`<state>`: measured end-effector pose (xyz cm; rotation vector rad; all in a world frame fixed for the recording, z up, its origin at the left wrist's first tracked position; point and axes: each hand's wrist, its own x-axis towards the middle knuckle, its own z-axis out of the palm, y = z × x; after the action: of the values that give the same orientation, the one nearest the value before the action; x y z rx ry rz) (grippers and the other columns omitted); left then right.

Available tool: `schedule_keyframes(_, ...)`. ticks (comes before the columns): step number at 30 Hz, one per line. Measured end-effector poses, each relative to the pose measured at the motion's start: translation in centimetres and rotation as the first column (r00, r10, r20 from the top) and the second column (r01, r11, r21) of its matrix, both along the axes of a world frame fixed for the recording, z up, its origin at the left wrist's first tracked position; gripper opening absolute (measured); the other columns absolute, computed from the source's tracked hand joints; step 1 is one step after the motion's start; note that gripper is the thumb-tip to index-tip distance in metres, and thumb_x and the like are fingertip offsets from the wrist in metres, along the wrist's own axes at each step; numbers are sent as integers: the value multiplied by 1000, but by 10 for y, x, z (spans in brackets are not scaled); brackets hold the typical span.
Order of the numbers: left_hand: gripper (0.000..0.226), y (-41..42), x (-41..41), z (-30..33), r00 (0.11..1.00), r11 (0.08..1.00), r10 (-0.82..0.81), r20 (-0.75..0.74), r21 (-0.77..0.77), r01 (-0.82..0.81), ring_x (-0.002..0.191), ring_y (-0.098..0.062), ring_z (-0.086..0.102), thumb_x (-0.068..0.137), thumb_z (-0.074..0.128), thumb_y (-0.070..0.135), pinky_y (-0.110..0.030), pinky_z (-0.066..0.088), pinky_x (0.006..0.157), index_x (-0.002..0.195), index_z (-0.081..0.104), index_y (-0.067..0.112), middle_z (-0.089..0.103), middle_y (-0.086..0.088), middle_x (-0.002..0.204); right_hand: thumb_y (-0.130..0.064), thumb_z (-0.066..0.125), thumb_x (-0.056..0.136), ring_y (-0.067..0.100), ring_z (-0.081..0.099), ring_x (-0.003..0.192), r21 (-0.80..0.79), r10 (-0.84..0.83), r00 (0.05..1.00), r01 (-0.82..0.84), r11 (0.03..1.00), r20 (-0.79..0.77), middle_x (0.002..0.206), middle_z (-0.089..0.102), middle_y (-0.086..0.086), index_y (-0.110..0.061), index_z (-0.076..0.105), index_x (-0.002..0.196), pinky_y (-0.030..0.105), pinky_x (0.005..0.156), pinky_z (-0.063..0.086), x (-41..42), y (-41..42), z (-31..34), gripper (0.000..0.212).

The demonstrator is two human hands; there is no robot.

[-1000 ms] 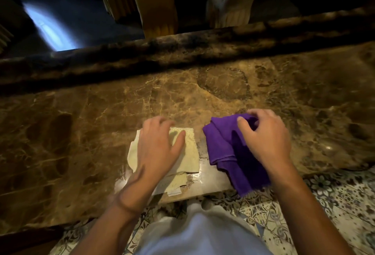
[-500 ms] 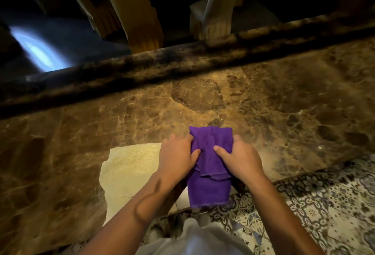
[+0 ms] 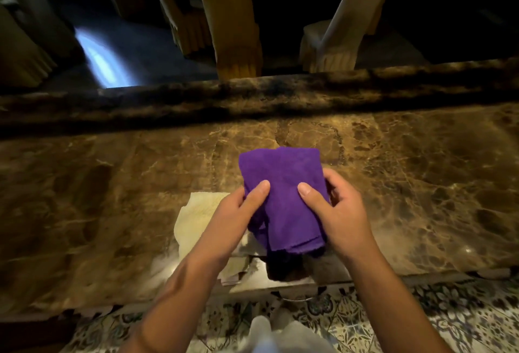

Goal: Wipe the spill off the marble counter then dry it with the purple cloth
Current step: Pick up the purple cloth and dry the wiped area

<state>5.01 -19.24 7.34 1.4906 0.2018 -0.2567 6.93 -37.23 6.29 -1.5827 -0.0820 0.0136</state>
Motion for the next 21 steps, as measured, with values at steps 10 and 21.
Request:
schedule_keyframes(10,11,119,-73,-5,927,959,284,244,-91,-270,83,-4,70,79,75,28,-22,57,74,87,78,20,81,6,90,-38,81,64,13,74,101,176,262,944,-228,958,-201,111,79,-1,-19,68,116,25,81,57,-60,116,1,57)
schedule_keyframes(21,14,268,-179,-17,891,918,292,347,160,-363,82,5,69,82,73,33,-17,52,74,96,72,29,79,16,92,-34,74,78,3,74,92,58,289,937,-283,957,-194,98,81,-10,-23,75,99,21,78,57,-157,271,-10,24)
